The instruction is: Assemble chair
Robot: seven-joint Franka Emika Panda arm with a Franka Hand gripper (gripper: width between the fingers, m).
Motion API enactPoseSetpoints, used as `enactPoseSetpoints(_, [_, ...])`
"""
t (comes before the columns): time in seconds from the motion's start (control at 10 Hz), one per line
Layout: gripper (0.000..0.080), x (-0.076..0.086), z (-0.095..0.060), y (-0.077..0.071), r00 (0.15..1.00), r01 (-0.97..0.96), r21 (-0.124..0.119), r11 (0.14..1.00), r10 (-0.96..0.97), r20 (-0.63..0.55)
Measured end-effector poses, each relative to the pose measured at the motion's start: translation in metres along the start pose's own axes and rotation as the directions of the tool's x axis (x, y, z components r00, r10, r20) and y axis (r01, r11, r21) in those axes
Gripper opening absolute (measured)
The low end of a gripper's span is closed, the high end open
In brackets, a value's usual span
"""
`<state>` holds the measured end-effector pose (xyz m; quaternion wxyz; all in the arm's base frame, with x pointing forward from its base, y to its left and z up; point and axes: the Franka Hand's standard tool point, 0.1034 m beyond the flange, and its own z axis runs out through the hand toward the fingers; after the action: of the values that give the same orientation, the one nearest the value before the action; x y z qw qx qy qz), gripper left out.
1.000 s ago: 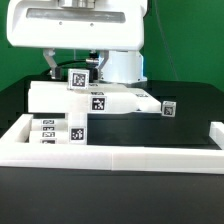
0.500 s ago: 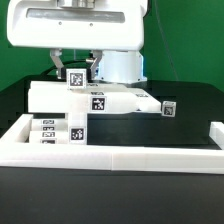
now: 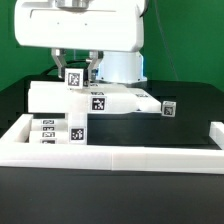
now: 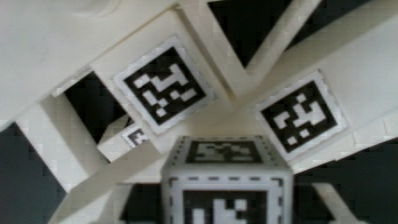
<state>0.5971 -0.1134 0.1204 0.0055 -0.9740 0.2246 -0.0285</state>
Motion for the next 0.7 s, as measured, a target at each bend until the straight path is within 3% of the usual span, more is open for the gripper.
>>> enactPoseSetpoints(0.7, [0.0288, -0.0006, 0.0004, -0.0016, 0.908, -0.419, 0.001, 0.908, 0.419, 0.001])
